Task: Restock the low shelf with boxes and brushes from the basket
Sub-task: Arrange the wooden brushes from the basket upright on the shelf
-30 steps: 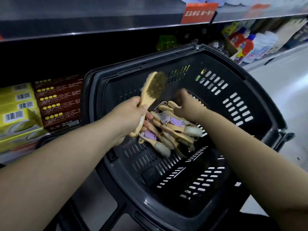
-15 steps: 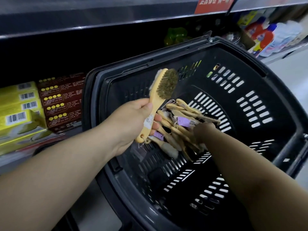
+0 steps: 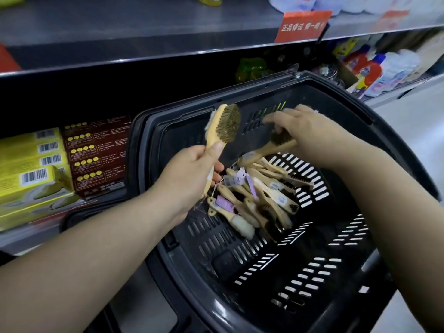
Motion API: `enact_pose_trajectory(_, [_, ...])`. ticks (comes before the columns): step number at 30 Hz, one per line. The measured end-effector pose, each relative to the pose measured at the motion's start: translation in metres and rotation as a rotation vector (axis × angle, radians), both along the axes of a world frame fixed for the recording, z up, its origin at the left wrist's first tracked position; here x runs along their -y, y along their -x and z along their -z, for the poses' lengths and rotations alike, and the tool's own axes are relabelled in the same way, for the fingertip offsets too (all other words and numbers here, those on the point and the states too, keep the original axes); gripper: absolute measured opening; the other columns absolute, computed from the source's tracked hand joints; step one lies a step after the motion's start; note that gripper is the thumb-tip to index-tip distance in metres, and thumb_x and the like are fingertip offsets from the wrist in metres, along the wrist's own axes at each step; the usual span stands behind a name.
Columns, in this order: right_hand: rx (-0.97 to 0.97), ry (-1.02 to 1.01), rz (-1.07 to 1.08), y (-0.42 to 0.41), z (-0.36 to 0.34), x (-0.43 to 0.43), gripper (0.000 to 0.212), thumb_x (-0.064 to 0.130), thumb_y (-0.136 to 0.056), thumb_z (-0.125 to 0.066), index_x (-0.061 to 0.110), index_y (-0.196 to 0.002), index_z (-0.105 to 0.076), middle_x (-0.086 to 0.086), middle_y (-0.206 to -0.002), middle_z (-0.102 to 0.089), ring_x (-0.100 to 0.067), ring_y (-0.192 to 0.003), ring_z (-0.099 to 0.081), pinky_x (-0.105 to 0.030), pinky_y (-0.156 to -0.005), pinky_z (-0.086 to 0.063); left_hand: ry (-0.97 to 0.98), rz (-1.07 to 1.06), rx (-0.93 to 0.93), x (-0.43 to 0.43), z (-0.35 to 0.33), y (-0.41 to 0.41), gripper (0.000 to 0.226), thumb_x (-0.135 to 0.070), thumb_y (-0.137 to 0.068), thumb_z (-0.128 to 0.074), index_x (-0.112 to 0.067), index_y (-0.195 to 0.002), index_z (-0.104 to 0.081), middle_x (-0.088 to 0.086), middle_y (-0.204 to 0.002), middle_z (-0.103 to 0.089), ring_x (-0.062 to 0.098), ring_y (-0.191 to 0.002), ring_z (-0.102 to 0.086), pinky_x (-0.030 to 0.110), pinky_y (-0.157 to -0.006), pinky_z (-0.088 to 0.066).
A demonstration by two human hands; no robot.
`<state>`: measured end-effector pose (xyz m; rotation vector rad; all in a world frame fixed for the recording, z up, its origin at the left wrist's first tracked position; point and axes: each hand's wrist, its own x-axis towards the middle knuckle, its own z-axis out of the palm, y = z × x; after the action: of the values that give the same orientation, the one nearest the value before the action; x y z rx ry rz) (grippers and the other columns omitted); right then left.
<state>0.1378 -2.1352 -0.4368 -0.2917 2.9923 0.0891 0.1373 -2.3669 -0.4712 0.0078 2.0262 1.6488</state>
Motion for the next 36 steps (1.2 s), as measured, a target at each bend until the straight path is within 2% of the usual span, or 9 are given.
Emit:
enact_pose_trajectory(4, [-0.036,-0.088,0.033,-0.007,-0.010,-0.011,0.047,0.019,-0.079,-0.073,0.017,-0.124,-0.058,-0.007,-0.123,-0.043,-0.027,-0.111,-0.045,-0.038,-0.092,-0.043,0.038,0.081,-0.054,0.001,0.002,-0.001,0.013,-0.024,-0.095,-0.049,-0.026,-0.090,-0.060,-0.004,-0.081,-0.063,0.011,-0.075,-0.056,0.032,-0.074,-0.046])
enact_pose_trajectory(9, [-0.155,0.013,-0.041,-0.018,-0.017,-0.020,0.026,0.016,-0.070,-0.079,0.013,-0.093,-0.068,-0.010,-0.107,-0.060,-0.035,-0.100,-0.054,-0.042,-0.091,-0.039,0.034,0.108,-0.096,0.000,-0.002,-0.003,0.016,-0.020,-0.095,-0.047,-0.026,-0.103,-0.060,-0.013,-0.078,-0.063,0.002,-0.072,-0.054,0.021,-0.063,-0.040])
enact_pose_trajectory(16, [-0.019,0.453,-0.061,-0.027,-0.023,0.002,0.029,0.024,-0.067,-0.080,0.029,-0.085,-0.058,0.009,-0.086,-0.059,-0.013,-0.085,-0.045,-0.013,-0.076,-0.035,0.046,0.138,-0.013,0.000,-0.003,-0.004,0.015,-0.022,-0.092,-0.052,-0.021,-0.106,-0.058,0.006,-0.110,-0.066,0.024,-0.105,-0.060,0.027,-0.071,-0.044])
enact_pose_trajectory(22, [-0.064,0.450,-0.115,-0.019,-0.015,0.016,0.038,0.011,-0.070,-0.080,0.030,-0.087,-0.052,0.004,-0.096,-0.057,-0.026,-0.099,-0.052,-0.035,-0.091,-0.039,-0.130,0.325,0.202,0.003,-0.006,-0.004,0.024,-0.018,-0.089,-0.059,-0.016,-0.112,-0.052,0.007,-0.095,-0.073,0.015,-0.081,-0.072,0.045,-0.078,-0.054])
enact_pose_trajectory(26, [-0.186,0.704,0.125,-0.015,0.006,0.025,0.062,0.005,-0.072,-0.075,0.024,-0.121,-0.042,0.000,-0.119,-0.047,-0.009,-0.103,-0.052,-0.018,-0.085,-0.048,-0.222,0.221,0.238,0.005,-0.005,-0.003,0.025,-0.008,-0.086,-0.063,-0.014,-0.109,-0.055,0.003,-0.079,-0.071,0.009,-0.064,-0.069,0.019,-0.053,-0.053])
enact_pose_trajectory(28, [-0.042,0.774,0.476,-0.009,0.023,0.033,0.079,0.015,-0.078,-0.072,0.019,-0.140,-0.023,-0.005,-0.129,-0.048,-0.011,-0.103,-0.055,-0.025,-0.089,-0.051,-0.240,0.156,0.233,0.005,-0.004,-0.001,0.019,-0.008,-0.087,-0.062,-0.016,-0.104,-0.057,0.004,-0.081,-0.070,0.007,-0.063,-0.068,0.017,-0.053,-0.053])
enact_pose_trajectory(30, [0.333,0.783,0.738,-0.011,0.043,0.046,0.077,0.021,-0.085,-0.065,0.011,-0.144,-0.017,-0.012,-0.130,-0.052,-0.021,-0.106,-0.058,-0.037,-0.092,-0.052,-0.243,0.124,0.219,0.004,-0.004,0.000,0.014,-0.008,-0.087,-0.061,-0.016,-0.098,-0.060,0.001,-0.075,-0.070,0.007,-0.063,-0.067,0.018,-0.056,-0.055])
enact_pose_trajectory(33, [0.740,0.939,0.571,-0.019,0.063,0.065,0.037,0.002,-0.088,-0.054,0.010,-0.124,-0.047,-0.004,-0.103,-0.061,-0.013,-0.091,-0.060,-0.029,-0.082,-0.055,-0.261,0.078,0.234,0.006,-0.003,0.001,0.009,-0.006,-0.087,-0.062,-0.011,-0.093,-0.062,0.001,-0.068,-0.070,0.010,-0.063,-0.067,0.022,-0.061,-0.057])
enact_pose_trajectory(36, [0.879,1.342,0.351,-0.020,0.054,0.072,0.041,-0.006,-0.081,-0.052,0.018,-0.114,-0.050,-0.001,-0.098,-0.059,-0.010,-0.091,-0.056,-0.023,-0.083,-0.048,-0.242,0.044,0.230,0.008,-0.002,0.002,0.011,-0.007,-0.083,-0.066,-0.011,-0.093,-0.064,0.003,-0.069,-0.072,0.013,-0.063,-0.068,0.025,-0.062,-0.057])
